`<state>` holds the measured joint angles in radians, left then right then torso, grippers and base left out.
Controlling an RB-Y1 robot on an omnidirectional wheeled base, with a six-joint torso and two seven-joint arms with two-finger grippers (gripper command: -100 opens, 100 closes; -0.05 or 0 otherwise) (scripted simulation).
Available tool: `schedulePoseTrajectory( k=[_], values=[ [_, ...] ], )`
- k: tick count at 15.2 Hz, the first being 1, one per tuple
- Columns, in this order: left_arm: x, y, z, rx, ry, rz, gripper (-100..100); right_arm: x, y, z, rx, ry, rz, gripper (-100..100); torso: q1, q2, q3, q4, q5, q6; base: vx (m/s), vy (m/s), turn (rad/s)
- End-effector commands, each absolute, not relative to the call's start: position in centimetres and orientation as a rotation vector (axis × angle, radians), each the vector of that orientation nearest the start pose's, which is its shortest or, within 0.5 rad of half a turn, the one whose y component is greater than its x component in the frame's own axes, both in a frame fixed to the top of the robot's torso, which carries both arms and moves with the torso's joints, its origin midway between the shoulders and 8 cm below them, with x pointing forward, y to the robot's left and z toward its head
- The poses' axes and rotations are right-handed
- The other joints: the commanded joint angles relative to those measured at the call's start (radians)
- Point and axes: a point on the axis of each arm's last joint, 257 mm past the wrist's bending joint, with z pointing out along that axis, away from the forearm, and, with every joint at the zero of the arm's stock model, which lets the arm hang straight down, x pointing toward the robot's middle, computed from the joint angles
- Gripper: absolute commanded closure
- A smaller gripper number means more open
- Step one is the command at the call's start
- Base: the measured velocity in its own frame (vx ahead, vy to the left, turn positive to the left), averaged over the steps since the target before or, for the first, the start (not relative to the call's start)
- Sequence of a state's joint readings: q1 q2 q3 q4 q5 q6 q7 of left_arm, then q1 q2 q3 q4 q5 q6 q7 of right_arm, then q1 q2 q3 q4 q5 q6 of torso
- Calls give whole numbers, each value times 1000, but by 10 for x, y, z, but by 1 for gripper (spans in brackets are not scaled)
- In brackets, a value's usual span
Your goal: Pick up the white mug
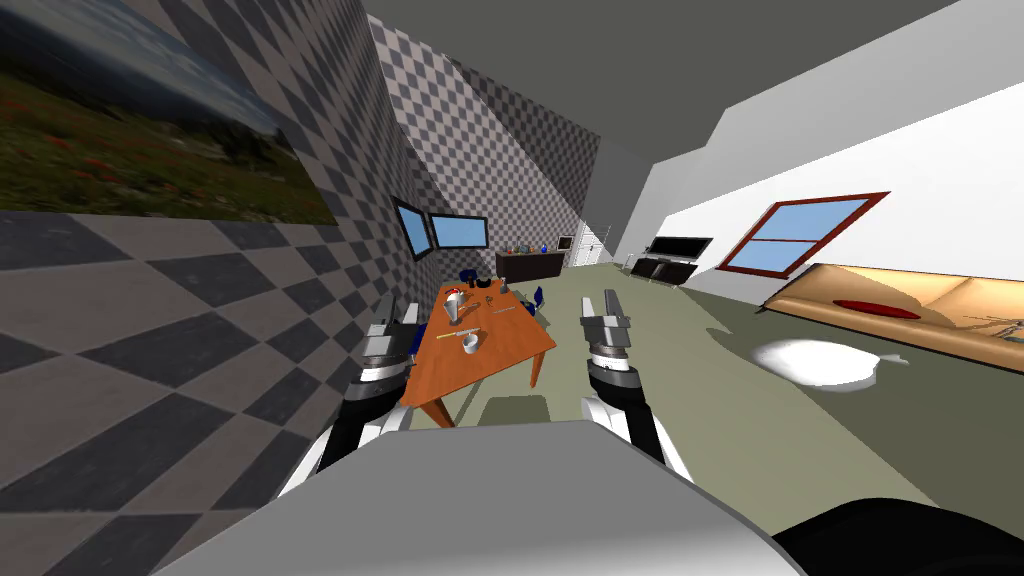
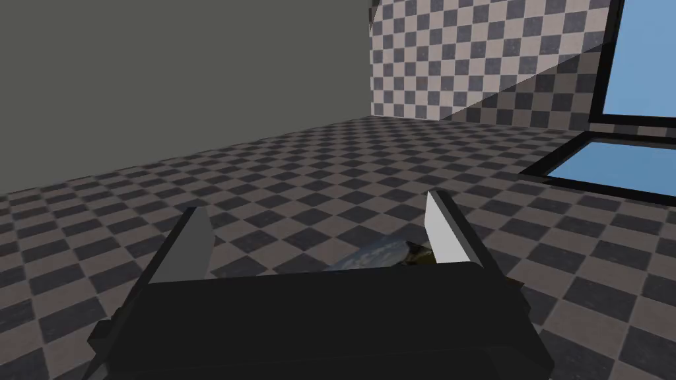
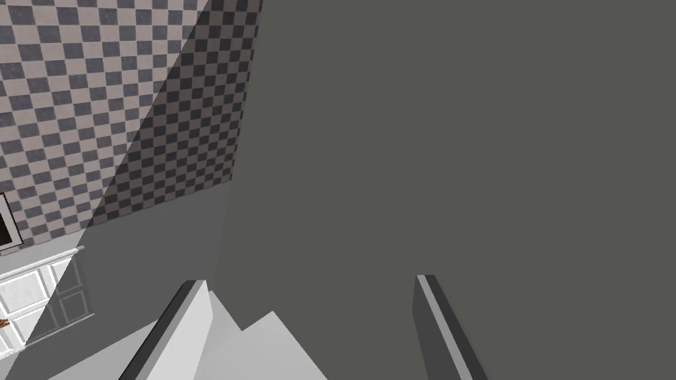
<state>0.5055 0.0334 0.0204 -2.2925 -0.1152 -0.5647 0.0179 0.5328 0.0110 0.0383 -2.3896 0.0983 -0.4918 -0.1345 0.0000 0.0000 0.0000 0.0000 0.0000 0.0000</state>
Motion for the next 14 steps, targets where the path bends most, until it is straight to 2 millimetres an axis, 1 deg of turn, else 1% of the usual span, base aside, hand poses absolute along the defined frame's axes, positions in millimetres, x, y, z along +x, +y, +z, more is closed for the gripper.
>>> schedulePoseTrajectory(
  k=[1,3,4,6,8,9,10,11,12,13,14],
  values=[
    [342,264,28,-504,712,-1229,-100,323,-256,60,601,579,1406,0,0,0,0,0,0,0,-1,2,-70],
    [357,268,13,-521,773,-1201,-100,323,-256,60,601,579,1406,0,1,0,0,0,0,0,-2,10,-113],
    [357,268,13,-521,773,-1201,-100,323,-256,60,601,579,1406,0,1,0,0,0,0,0,-1,14,-78],
    [375,276,-7,-549,840,-1159,-100,323,-256,60,601,579,1406,0,2,0,0,0,0,0,-1,15,-115],
    [376,277,-8,-554,843,-1157,-100,323,-256,60,601,579,1406,0,2,0,0,0,0,0,-2,14,-63],
    [386,283,-20,-575,880,-1129,-100,323,-256,60,601,579,1406,0,1,0,0,0,0,0,-1,8,-58],
    [386,283,-20,-577,881,-1129,-100,323,-256,60,601,579,1406,0,1,0,0,0,0,0,-1,8,-71],
    [397,290,-32,-596,915,-1100,-100,323,-256,60,601,579,1406,0,1,0,0,0,0,0,0,8,-116],
    [398,291,-34,-603,920,-1097,-100,323,-256,60,601,579,1406,0,1,0,0,0,0,0,-1,11,-105],
    [408,298,-46,-623,953,-1066,-100,323,-256,60,601,579,1406,0,1,0,0,0,0,0,-2,12,-142],
    [409,299,-49,-633,960,-1062,-100,323,-256,60,601,579,1406,0,1,0,0,0,0,0,-2,14,-104]
  ],
)
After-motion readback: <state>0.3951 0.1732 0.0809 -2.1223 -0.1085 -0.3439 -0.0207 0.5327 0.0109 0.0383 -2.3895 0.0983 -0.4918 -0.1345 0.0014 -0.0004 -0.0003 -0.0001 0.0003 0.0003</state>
